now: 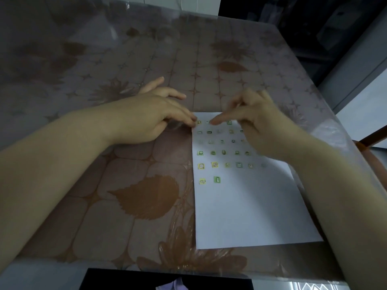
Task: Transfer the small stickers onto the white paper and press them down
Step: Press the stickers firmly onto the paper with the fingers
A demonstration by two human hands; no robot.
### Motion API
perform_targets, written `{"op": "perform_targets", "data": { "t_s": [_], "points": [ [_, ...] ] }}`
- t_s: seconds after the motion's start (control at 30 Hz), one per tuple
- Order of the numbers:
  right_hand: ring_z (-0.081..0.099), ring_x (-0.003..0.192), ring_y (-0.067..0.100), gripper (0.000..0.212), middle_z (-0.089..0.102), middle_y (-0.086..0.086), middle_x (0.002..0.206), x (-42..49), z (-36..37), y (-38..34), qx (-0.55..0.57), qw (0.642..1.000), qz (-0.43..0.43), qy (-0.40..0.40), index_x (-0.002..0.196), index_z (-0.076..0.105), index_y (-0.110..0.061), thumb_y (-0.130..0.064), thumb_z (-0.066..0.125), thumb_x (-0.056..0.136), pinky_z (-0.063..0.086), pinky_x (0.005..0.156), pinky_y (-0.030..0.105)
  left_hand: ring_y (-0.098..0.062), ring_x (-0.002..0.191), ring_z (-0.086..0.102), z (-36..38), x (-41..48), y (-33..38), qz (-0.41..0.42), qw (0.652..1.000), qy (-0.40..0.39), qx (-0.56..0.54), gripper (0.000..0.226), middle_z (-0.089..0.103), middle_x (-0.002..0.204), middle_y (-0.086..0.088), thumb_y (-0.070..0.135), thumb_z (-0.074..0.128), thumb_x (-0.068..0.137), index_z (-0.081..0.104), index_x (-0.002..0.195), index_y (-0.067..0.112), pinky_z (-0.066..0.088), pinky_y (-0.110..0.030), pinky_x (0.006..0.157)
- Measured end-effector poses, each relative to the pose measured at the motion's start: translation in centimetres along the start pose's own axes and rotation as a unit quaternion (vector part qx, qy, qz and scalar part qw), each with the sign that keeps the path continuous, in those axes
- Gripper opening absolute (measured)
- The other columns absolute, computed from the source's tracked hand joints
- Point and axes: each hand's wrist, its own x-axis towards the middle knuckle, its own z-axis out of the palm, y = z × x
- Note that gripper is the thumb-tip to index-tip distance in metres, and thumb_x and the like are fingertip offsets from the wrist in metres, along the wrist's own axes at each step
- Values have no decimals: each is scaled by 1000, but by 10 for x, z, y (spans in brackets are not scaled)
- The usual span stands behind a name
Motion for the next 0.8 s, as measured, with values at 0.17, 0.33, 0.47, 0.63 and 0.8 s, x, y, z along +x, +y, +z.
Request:
{"op": "perform_targets", "data": {
  "t_s": [0.17, 0.33, 0.47, 0.63, 0.8],
  "points": [
    [32, 95, 15, 70, 54, 4, 107, 2, 14, -4, -68, 994, -83, -23, 117, 63, -32, 11, 32, 73, 27, 86, 29, 4, 124, 26, 1, 0, 1, 9, 1000, -10, 8, 55, 49, 117, 28, 13, 31, 72, 60, 114, 32, -9, -19, 110],
    [31, 99, 15, 75, 45, -4, 108, 5, 13, -8, -81, 993, -59, -59, 121, 58, -39, 17, 37, 76, 18, 92, 23, 4, 123, 27, 0, 0, 2, 1, 1000, -6, -4, 54, 49, 116, 28, 14, 31, 71, 60, 113, 33, -9, -18, 110],
    [31, 99, 14, 78, 37, -10, 107, 3, 11, -8, -62, 995, -43, -66, 122, 56, -42, 17, 37, 76, 21, 90, 20, 4, 124, 26, -1, -1, 3, 1, 1000, -25, -9, 58, 48, 117, 30, 10, 32, 69, 58, 114, 34, -9, -23, 111],
    [39, 93, 19, 67, 50, -4, 101, 2, 2, 6, -32, 999, -31, -1, 110, 67, -32, 13, 30, 76, 27, 94, 28, 4, 124, 26, -2, -1, 2, -1, 1000, -30, -11, 58, 48, 118, 30, 9, 33, 69, 58, 115, 35, -5, -30, 114],
    [41, 102, 22, 65, 54, 2, 109, 3, 2, -2, -58, 996, -19, -64, 110, 66, -34, 13, 35, 79, 13, 100, 21, 3, 124, 26, -1, -1, 1, 1, 1000, -30, -9, 58, 48, 118, 30, 10, 32, 70, 58, 115, 34, -6, -28, 113]
  ]
}}
